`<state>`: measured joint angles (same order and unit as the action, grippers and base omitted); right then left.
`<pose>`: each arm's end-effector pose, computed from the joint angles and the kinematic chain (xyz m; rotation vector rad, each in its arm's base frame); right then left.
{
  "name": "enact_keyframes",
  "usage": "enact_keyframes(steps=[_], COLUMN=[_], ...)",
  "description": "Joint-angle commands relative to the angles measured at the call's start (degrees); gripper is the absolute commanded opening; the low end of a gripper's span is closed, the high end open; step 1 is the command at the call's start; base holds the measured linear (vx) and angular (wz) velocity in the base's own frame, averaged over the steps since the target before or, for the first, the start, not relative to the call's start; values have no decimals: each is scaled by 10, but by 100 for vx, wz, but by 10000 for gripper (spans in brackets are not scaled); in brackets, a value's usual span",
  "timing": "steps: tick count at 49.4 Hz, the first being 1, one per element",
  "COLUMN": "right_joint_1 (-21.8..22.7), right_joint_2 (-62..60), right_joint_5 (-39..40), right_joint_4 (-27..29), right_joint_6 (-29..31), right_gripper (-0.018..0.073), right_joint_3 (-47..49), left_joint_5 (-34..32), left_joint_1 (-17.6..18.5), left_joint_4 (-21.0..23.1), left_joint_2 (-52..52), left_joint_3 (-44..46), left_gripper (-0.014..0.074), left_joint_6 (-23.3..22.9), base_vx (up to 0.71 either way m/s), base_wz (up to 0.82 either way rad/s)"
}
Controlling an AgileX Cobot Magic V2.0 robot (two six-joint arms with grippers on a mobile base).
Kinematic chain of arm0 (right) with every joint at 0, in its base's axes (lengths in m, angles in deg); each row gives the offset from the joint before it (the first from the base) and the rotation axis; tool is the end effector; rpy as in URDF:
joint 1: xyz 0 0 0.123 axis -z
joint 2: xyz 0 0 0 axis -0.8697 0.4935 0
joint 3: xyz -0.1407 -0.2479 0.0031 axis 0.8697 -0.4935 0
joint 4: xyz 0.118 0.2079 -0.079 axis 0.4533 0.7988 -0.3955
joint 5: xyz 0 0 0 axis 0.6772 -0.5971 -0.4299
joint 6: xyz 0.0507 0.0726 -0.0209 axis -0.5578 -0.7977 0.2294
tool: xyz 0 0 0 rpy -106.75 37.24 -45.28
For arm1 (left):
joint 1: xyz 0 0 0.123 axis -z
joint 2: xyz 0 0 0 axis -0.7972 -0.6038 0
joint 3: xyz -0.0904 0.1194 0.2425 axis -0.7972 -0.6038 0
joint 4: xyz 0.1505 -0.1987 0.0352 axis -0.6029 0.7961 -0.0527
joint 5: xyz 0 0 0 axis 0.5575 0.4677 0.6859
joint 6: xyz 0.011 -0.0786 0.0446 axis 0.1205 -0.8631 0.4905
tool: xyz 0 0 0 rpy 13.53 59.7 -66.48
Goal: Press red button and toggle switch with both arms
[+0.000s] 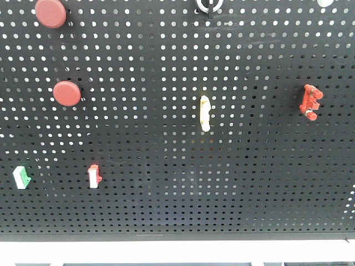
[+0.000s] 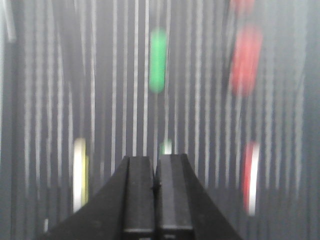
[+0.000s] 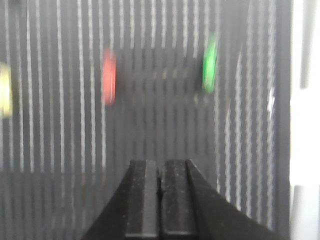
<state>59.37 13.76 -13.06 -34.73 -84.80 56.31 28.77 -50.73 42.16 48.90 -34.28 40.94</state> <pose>0.0402 0.0004 0.3245 -0.0062 1.2659 0.0168 0.0322 -0.0015 0.3079 0.0046 1.0981 -0.0664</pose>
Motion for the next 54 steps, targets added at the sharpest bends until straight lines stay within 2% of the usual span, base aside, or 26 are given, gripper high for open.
enact_keyframes(steps=[1,8,16,30,38,43,54], right_joint_1=[1,1,1,1,1,1,1], right_joint_2=[72,165,253,331,342,343,343], right_joint_5=[23,26,27,81,109,118,116], right_joint_4=[0,-2,-2,-2,-2,-2,-2], right_joint_6=[-13,-19,-19,-19,-19,-19,-19], right_gripper=[-3,-3,-3,-3,-3,-3,-3], right_joint_3=[97,204,274,282,281,281,281], left_joint_5=[33,51,52,77,11,-43,-36], left_joint_1=[-1,-1,-1,-1,3,28,123], left_joint_4=[-21,-40,-40,-36,-36,-36,-48], left_joint_2=[-59,-160,-259,-357,-405,-433,-500], left_joint_3=[129,290,396,408,409,414,475], left_gripper=[2,2,2,2,2,2,2], left_joint_6=[-3,-3,-4,-4,-9,-9,-7], base_vx=[0,0,0,0,0,0,0], base_wz=[0,0,0,0,0,0,0])
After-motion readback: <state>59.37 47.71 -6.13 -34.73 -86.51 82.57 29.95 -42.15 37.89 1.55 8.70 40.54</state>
